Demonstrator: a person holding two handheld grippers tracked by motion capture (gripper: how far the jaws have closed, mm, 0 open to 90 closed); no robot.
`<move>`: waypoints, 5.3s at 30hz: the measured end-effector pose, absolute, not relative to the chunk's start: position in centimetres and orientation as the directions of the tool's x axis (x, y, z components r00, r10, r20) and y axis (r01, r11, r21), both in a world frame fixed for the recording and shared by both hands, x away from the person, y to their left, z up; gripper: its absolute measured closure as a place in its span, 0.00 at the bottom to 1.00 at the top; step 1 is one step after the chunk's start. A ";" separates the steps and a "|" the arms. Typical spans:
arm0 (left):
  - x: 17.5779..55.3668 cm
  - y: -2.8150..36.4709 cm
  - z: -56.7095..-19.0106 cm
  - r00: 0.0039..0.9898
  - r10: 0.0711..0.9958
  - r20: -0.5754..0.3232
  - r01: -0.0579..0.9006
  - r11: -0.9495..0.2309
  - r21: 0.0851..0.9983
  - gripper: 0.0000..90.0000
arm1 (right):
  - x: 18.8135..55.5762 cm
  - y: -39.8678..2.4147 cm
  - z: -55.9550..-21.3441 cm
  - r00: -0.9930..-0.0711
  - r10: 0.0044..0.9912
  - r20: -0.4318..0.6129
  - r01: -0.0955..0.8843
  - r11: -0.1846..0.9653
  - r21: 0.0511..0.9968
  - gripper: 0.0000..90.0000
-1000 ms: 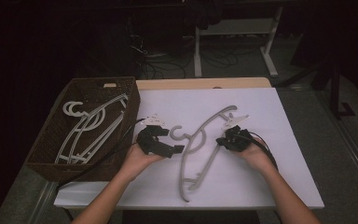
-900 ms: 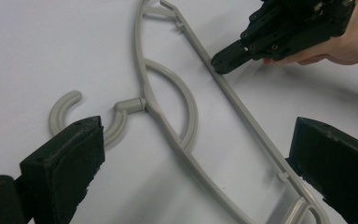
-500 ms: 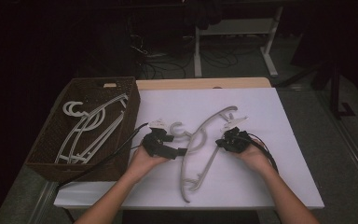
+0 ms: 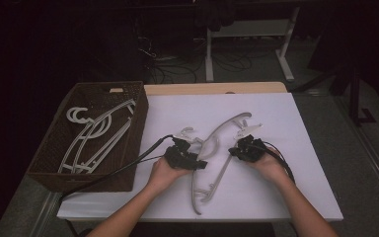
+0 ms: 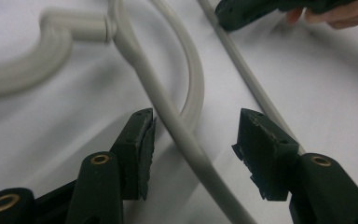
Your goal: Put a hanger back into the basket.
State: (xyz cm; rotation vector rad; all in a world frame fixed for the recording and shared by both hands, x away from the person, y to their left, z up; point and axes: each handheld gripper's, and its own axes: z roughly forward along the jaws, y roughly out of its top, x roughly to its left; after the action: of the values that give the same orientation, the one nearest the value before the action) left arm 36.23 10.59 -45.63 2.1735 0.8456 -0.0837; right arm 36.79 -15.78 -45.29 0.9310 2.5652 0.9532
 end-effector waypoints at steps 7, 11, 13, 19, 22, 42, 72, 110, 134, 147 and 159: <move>36.3 10.6 -45.5 0.771 0.542 -0.334 0.607 -0.470 0.641 0.70 | 36.7 -15.8 -45.3 -0.766 0.643 -0.018 0.477 0.586 0.654 0.99; 36.2 10.5 -45.0 0.765 0.542 -0.348 0.615 -0.455 0.644 0.71 | 36.7 -15.8 -45.2 -0.766 0.642 -0.026 0.474 0.592 0.652 0.99; 36.0 10.4 -44.5 0.764 0.544 -0.347 0.613 -0.445 0.653 0.72 | 36.7 -15.8 -45.2 -0.769 0.639 -0.025 0.471 0.593 0.653 0.99; 35.8 10.6 -43.1 0.751 0.565 -0.342 0.610 -0.396 0.686 0.79 | 36.7 -15.9 -45.0 -0.770 0.637 -0.020 0.464 0.581 0.669 0.99; 35.7 10.6 -42.8 0.755 0.551 -0.355 0.606 -0.382 0.697 0.87 | 36.6 -16.0 -44.7 -0.771 0.637 -0.013 0.458 0.569 0.683 0.99; 35.0 14.5 -34.0 0.766 0.578 -0.283 0.533 -0.323 0.782 0.89 | 34.3 -19.0 -40.1 -0.769 0.636 0.063 0.371 0.364 0.855 0.61; 35.6 32.7 -22.4 0.576 0.808 -0.126 0.449 -0.184 0.874 0.89 | 33.5 -21.4 -40.3 -0.657 0.753 0.028 0.410 0.325 0.852 0.11; 37.1 46.1 -30.0 0.420 0.887 -0.190 0.601 -0.115 0.791 0.89 | 33.2 -22.5 -41.4 -0.628 0.778 0.005 0.443 0.352 0.825 0.10; 36.2 44.6 -30.1 0.484 0.846 -0.225 0.528 -0.077 0.846 0.33 | 33.4 -22.3 -41.3 -0.634 0.773 -0.001 0.439 0.361 0.823 0.10; 33.5 36.7 -29.3 0.612 0.766 -0.195 0.428 -0.113 0.897 0.18 | 32.9 -22.2 -40.1 -0.643 0.766 -0.002 0.408 0.344 0.846 0.10; 33.3 30.2 -31.3 0.722 0.677 -0.143 0.350 -0.180 0.919 0.09 | 32.4 -22.2 -39.1 -0.652 0.758 0.012 0.397 0.328 0.857 0.02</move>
State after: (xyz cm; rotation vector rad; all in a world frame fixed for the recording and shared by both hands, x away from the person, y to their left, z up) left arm 33.29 30.19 -31.30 1.7885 0.8103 0.3583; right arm 32.35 -22.21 -39.09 1.0217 2.2079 1.2565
